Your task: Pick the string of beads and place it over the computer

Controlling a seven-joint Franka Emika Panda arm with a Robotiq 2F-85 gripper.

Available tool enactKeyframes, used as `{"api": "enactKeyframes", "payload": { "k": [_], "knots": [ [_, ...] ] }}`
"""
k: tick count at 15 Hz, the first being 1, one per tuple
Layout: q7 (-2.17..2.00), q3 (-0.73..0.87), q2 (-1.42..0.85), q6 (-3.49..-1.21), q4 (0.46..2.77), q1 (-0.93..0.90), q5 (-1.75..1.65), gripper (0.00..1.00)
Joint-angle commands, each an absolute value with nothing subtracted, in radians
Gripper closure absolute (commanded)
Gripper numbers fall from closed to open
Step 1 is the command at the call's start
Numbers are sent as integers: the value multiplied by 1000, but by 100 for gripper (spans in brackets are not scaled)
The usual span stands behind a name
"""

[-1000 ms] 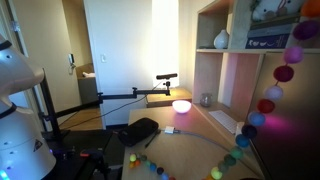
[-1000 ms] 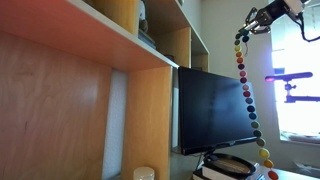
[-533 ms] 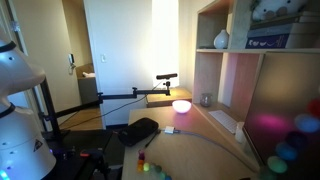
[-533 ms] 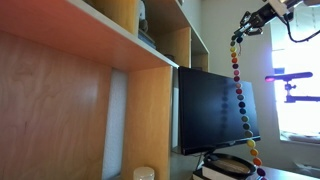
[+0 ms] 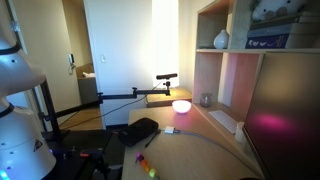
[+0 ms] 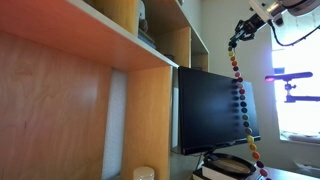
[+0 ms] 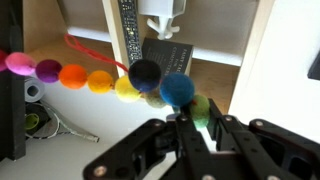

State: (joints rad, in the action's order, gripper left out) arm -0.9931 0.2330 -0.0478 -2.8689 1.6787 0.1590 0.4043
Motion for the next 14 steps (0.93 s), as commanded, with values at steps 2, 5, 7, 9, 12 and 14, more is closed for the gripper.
{"api": "enactKeyframes", "payload": {
  "k": [2,5,7,9,12,14],
  "knots": [
    [-1137,272,-150,-2774,1515,170,331,95],
    [-1192,296,-193,-2730,1460,164,297,95],
    [-1201,299,-212,-2690,1435,165,302,95],
    [-1198,273,-227,-2657,1408,188,312,95],
    [-1211,269,-247,-2610,1371,195,316,95],
    [-1214,263,-255,-2570,1347,203,325,95]
  ]
}}
